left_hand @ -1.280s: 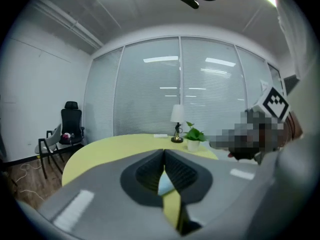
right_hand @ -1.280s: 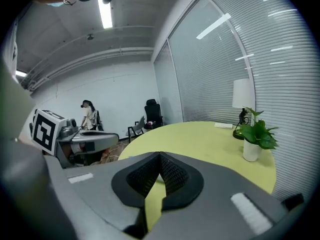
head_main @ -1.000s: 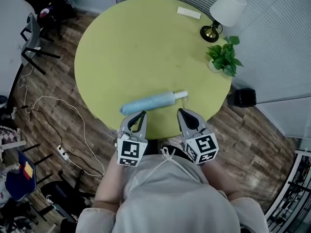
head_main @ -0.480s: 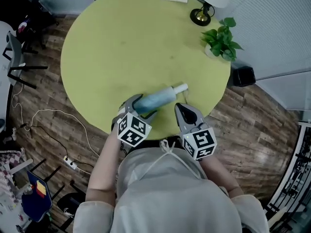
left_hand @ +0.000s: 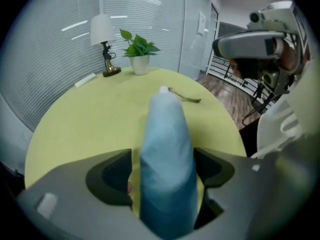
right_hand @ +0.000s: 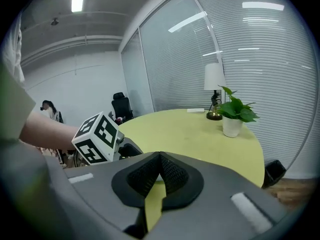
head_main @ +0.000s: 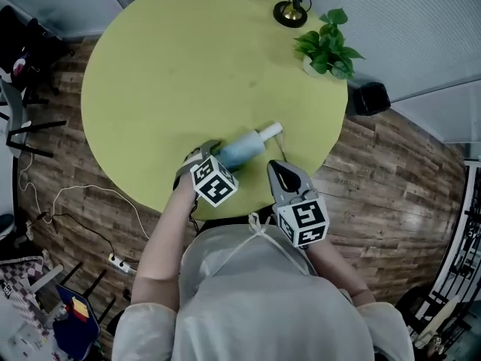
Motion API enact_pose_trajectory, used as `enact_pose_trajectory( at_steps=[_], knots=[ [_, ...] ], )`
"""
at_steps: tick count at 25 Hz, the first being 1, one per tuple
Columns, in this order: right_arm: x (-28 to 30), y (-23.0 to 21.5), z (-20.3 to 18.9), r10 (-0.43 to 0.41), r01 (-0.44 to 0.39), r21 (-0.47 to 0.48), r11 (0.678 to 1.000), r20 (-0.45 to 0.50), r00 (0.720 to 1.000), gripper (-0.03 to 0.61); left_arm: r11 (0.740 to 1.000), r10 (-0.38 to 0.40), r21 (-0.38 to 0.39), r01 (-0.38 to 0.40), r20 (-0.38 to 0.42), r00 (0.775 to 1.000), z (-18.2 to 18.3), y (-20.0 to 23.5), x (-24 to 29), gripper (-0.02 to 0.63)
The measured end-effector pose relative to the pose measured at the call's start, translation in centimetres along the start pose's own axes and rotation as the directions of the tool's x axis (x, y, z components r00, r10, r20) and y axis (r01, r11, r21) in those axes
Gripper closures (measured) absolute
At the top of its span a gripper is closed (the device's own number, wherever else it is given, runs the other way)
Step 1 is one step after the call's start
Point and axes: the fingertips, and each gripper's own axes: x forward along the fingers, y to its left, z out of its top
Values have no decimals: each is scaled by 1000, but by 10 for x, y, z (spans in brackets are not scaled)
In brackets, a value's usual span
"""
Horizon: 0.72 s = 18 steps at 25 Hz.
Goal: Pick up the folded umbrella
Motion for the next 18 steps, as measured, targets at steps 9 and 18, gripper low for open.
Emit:
enact_pose_trajectory(
  at_steps=[9,18],
  knots=[
    [-3,-7,-6,-36,36,23,999,-14,999,580,996,-73,49,80,-137,988,-14,-5,14,264],
    [-14,-15,0,-49,49,17,999,2,999,580,995,-82,41,90,-173,982,-14,-9,16,308]
  ],
)
